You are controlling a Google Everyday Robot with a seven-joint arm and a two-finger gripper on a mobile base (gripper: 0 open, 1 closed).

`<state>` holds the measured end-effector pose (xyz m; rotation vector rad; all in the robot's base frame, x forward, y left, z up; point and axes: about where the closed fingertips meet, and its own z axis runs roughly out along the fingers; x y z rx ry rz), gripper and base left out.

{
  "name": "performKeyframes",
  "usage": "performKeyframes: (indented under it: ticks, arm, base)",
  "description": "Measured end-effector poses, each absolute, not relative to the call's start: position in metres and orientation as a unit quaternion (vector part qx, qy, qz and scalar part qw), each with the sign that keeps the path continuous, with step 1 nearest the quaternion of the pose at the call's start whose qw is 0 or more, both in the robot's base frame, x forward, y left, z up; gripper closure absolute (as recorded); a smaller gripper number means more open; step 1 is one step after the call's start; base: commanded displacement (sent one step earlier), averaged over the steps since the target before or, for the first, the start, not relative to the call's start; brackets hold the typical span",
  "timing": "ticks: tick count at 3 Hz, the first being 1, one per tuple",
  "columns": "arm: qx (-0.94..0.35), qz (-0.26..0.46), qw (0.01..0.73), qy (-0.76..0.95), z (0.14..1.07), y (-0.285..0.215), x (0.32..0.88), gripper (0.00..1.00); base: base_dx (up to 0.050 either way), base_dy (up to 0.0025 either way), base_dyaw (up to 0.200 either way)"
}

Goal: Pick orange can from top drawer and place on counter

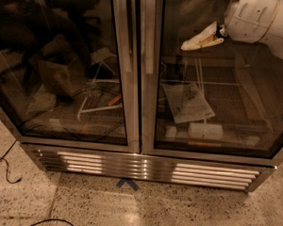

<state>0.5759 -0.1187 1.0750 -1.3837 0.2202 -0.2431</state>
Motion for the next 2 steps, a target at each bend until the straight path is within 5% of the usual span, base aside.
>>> performKeyframes:
  ticks: [2]
  arm:
    - [-0.69, -0.104, 0.713, 0.077, 1.058, -0.1, 0.518, 0.0]
  base:
    - [0.0, 0.0, 0.0]
